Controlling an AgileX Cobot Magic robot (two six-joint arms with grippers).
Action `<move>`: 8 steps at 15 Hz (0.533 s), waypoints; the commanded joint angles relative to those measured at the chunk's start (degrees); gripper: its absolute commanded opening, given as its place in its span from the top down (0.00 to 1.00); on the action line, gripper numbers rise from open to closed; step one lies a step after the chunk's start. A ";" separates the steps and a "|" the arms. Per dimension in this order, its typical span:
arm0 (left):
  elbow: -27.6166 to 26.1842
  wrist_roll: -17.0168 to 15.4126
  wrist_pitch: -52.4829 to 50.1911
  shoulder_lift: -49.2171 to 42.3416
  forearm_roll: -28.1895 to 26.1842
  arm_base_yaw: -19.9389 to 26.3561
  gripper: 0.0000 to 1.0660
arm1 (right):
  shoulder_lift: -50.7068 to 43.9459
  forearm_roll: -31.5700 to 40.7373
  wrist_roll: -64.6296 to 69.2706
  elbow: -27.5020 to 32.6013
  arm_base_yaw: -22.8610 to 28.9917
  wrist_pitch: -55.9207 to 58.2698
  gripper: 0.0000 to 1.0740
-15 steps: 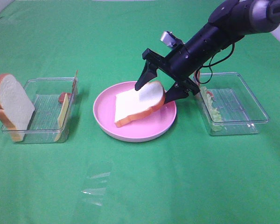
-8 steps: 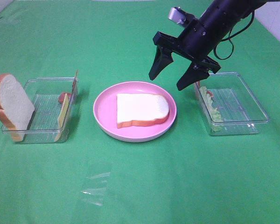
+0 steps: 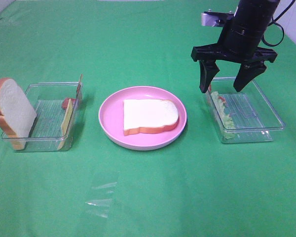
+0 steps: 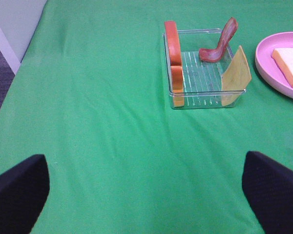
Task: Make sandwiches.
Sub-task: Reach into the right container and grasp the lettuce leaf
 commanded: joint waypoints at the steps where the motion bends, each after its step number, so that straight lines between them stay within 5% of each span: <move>1: -0.06 0.06 -0.63 -1.15 0.23 -0.34 0.06 | 2.12 -2.06 0.29 0.11 0.06 -1.32 0.28; 8: -0.06 0.06 -0.63 -1.15 0.23 -0.34 0.06 | 7.51 -2.12 0.29 0.17 0.06 -1.95 0.30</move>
